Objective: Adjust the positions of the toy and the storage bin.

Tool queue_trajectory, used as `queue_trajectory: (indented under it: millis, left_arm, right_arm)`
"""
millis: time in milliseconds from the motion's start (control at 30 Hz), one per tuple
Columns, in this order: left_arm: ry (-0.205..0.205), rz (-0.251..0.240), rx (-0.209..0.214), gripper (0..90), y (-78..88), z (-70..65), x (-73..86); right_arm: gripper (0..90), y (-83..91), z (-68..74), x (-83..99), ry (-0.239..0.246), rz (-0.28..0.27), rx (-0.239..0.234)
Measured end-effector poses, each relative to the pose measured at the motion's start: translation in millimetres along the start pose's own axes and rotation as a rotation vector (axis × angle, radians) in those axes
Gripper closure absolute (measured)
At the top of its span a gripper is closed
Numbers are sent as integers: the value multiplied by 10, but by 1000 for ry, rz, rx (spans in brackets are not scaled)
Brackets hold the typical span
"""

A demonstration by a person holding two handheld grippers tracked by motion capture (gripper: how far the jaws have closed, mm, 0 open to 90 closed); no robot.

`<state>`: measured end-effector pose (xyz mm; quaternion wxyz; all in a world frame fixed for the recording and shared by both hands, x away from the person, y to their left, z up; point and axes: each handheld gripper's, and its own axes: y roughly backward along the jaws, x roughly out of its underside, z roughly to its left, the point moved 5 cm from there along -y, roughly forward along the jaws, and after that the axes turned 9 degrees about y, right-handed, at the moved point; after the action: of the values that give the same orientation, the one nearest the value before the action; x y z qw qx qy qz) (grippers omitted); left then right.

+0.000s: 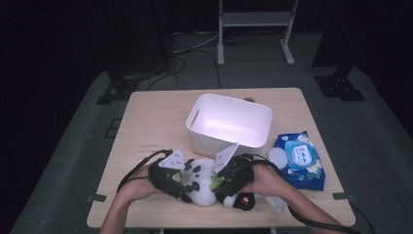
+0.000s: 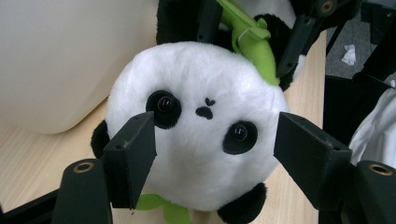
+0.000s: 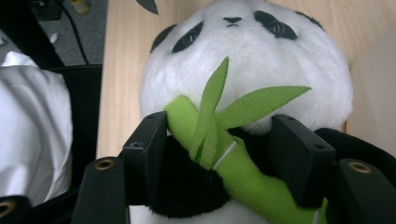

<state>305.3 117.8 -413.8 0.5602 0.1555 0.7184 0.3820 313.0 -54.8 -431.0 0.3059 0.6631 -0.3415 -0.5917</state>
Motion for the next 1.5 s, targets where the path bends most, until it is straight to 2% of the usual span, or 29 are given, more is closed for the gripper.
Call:
queue_trajectory:
  millis: [200,333,400,433,567,700,867,1100,1267,1400,1433,1500]
  left_arm:
    - [-4,-7,-5,281,-8,1,49]
    - [10,-27,-10,277,-2,28,93]
    - [14,-8,-20,274,-9,49,122]
    - [4,7,-29,268,0,61,133]
    - [16,-7,-32,268,25,91,160]
    - [35,-3,-28,266,16,117,215]
    - [44,-20,-32,261,73,146,240]
    - [57,-34,-35,253,127,170,276]
    - [63,-56,-35,252,166,172,270]
    - [65,-44,-32,250,149,179,286]
    - [66,-45,-31,250,145,178,286]
    - [63,-45,-30,250,140,175,284]
  right_arm:
    - [488,-42,15,28,14,16,23]
    - [550,-41,22,36,15,15,47]
    - [591,-31,20,38,23,16,51]
    - [608,-24,20,35,25,15,53]
    - [655,2,14,26,20,-3,58]
    - [697,72,-30,18,-12,-27,45]
    - [714,100,-24,6,-25,-41,60]
    - [726,140,-39,-11,-69,-64,47]
    - [735,194,-52,-18,-74,-77,46]
    - [733,184,-56,-3,-80,-70,42]
    - [727,171,-57,5,-96,-56,18]
    - [679,161,-61,-1,-104,-33,6]
